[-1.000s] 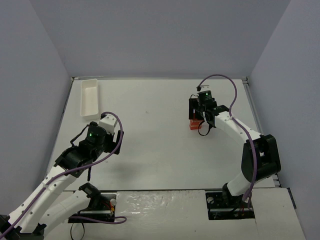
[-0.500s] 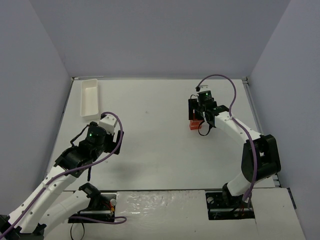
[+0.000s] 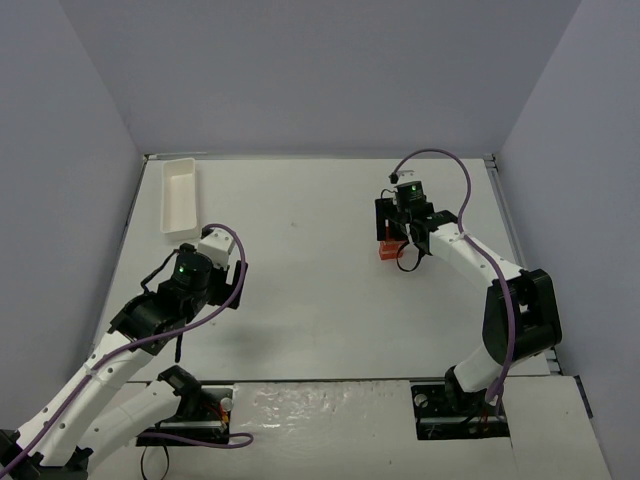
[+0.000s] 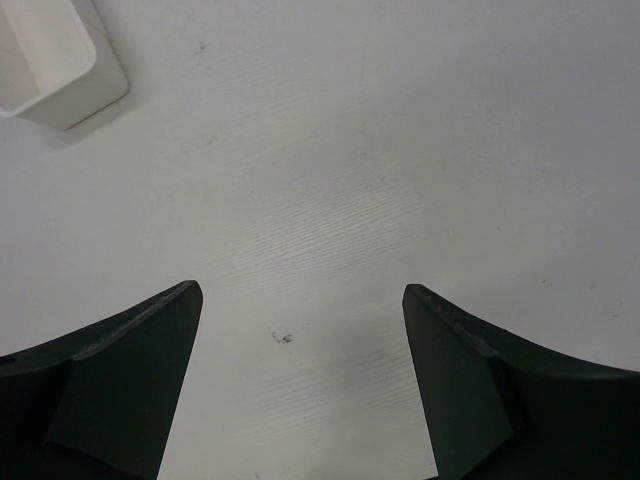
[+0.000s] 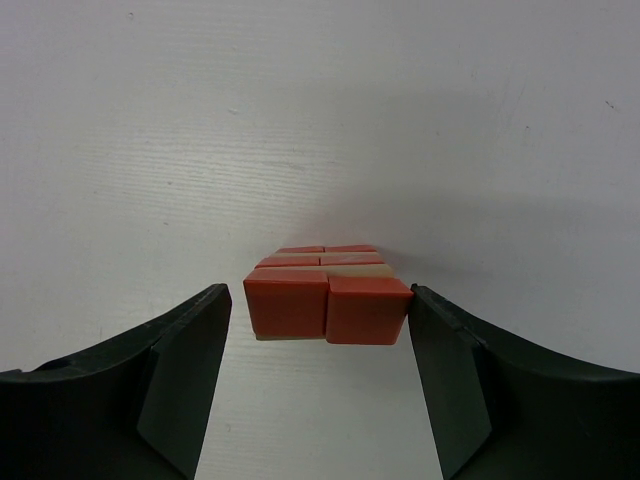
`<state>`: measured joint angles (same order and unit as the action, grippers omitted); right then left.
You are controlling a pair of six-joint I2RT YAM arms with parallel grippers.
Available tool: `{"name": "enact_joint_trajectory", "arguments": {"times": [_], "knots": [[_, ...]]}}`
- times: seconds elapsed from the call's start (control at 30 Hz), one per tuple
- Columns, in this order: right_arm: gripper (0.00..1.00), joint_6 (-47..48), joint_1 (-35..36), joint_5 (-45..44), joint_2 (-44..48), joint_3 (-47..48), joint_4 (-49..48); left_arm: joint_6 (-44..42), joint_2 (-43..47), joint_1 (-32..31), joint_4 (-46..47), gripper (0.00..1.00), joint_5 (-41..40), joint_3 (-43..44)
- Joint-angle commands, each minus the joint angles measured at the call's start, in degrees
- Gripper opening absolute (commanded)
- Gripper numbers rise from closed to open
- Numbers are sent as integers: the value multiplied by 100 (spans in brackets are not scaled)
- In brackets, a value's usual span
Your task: Build the wood block tower
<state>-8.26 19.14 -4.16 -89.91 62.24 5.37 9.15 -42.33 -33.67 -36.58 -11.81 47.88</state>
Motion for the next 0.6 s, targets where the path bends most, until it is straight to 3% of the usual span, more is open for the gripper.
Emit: {"name": "enact_joint_trajectory", "arguments": {"times": [0.0, 0.33, 0.57], "knots": [[69, 85, -33, -38, 54, 49, -236, -56, -39, 36, 292, 79, 39, 187], [74, 123, -39, -85, 604, 119, -212, -56, -63, 36, 292, 79, 39, 198], [82, 183, -128, -259, 1694, 115, -143, -61, -35, 45, 295, 79, -57, 201]]}}
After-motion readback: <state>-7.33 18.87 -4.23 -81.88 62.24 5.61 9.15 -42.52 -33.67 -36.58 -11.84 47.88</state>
